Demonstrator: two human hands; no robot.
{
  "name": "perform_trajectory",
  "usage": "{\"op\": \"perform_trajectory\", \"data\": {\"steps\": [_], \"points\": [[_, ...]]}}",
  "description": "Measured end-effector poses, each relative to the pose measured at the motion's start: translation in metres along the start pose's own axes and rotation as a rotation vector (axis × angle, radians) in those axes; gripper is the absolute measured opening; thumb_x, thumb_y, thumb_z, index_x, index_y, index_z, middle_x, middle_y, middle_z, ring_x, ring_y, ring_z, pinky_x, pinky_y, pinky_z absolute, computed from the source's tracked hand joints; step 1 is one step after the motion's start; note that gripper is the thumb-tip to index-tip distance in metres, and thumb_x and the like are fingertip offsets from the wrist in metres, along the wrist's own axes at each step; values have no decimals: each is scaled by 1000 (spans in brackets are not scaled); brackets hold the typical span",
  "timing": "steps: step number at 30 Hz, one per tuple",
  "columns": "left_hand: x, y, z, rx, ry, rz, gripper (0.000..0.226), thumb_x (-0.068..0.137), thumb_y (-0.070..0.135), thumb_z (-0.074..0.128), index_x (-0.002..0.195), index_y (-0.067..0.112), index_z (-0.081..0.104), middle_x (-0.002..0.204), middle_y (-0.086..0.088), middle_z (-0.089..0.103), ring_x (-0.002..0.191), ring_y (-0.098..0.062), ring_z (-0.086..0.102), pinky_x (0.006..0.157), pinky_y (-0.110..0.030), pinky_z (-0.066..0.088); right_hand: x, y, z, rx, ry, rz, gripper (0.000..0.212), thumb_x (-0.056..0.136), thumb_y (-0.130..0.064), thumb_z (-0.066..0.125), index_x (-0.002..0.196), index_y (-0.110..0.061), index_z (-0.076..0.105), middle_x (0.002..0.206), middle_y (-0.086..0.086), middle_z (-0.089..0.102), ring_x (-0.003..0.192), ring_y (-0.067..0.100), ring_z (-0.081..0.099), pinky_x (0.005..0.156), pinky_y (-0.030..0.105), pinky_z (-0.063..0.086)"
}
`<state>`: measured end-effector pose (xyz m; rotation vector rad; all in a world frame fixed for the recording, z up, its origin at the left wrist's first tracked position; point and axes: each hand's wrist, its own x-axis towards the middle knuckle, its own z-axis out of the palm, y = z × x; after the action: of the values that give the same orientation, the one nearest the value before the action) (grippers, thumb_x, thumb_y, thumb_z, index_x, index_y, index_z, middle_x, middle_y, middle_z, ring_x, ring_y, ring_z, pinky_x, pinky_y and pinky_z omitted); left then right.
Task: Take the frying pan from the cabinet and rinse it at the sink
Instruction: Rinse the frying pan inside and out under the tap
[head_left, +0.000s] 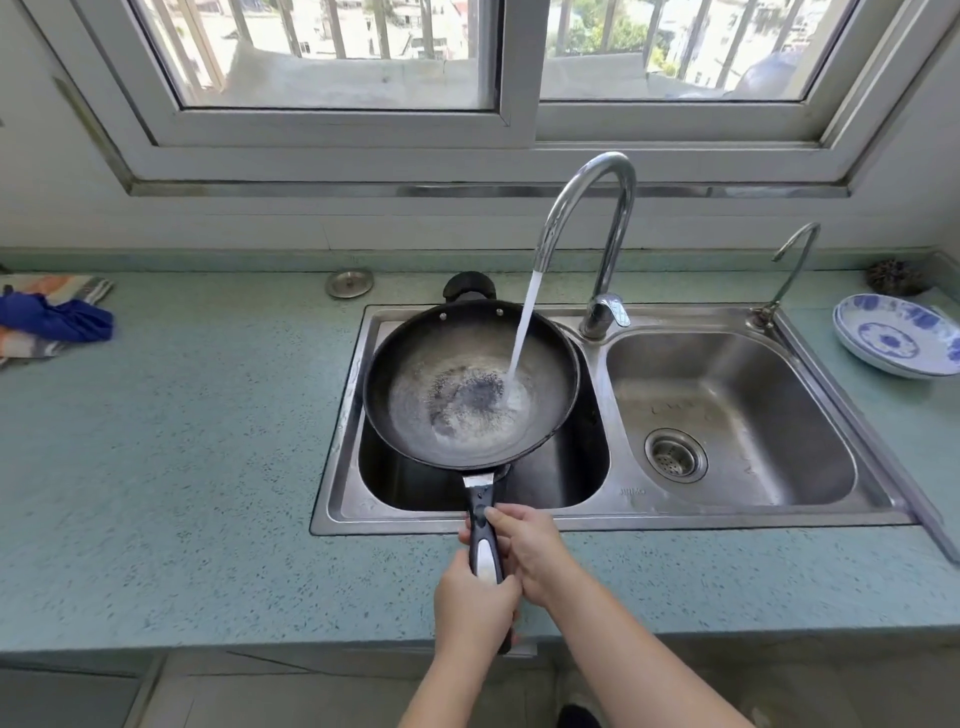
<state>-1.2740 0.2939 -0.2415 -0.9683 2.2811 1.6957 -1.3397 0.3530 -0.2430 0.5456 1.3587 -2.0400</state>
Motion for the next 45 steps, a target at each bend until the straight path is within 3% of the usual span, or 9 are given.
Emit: {"op": "perform_trajectory", "data": {"steps": [2,9,13,16,24,27,34,41,45], "points": [[1,-2,-1,40,24,22,16,70,15,67,73,24,53,61,5,58,52,-10,54,34,-15,33,1,3,3,9,13,10,31,94,-2,45,120,15,45,68,16,66,54,18,70,44,26,54],[3,-8,8,124,34,46,26,72,21,68,95,14,58,74,1,60,67,-20,55,50,-26,37,5,6,-3,-41,44,15,33,95,-2,43,124,14,42,79,18,63,55,17,69,47,27,56],[2,-14,11,159,51,41,24,76,23,64,96,15,55,67,8,53,58,-9,48,46,-19,33,3,4,-9,-136,78,-7,25,93,-1,48,117,8,47,86,17,62,59,20,66,45,24,55],[1,-18,12,153,68,49,18,78,26,64,89,19,53,72,2,58,69,-21,56,56,-29,39,4,4,-11,-217,133,-27,26,90,-1,53,115,4,50,96,17,60,65,20,61,45,22,53],[-5,-21,10,197,87,99,21,80,33,66,85,25,46,65,11,52,75,-26,57,59,-28,35,2,2,-23,-466,136,-53,17,85,-5,61,101,0,61,83,16,62,63,23,56,56,29,51],[-6,-18,5,323,89,126,23,80,41,63,89,23,52,75,1,63,80,-28,60,61,-29,37,-1,-2,-27,-521,112,-74,12,84,-5,61,96,-7,58,73,7,59,58,17,57,53,24,52],[11,14,5,548,246,339,34,79,33,64,105,12,57,100,-7,55,95,-26,54,79,-35,46,-6,-35,-52,-640,122,-187,15,86,-15,58,101,-17,57,81,-4,63,71,10,68,61,21,48],[30,56,42,703,173,529,35,80,24,60,110,6,58,110,-10,54,102,-28,51,86,-34,43,2,-96,-95,-746,255,-318,26,87,-18,58,112,-12,58,90,0,65,87,19,67,75,26,46],[42,81,69,778,149,594,33,79,21,61,106,4,60,111,-13,57,104,-32,53,86,-40,45,12,-136,-118,-865,314,-452,27,86,-18,59,113,-12,58,84,-9,60,77,1,57,70,18,42]]}}
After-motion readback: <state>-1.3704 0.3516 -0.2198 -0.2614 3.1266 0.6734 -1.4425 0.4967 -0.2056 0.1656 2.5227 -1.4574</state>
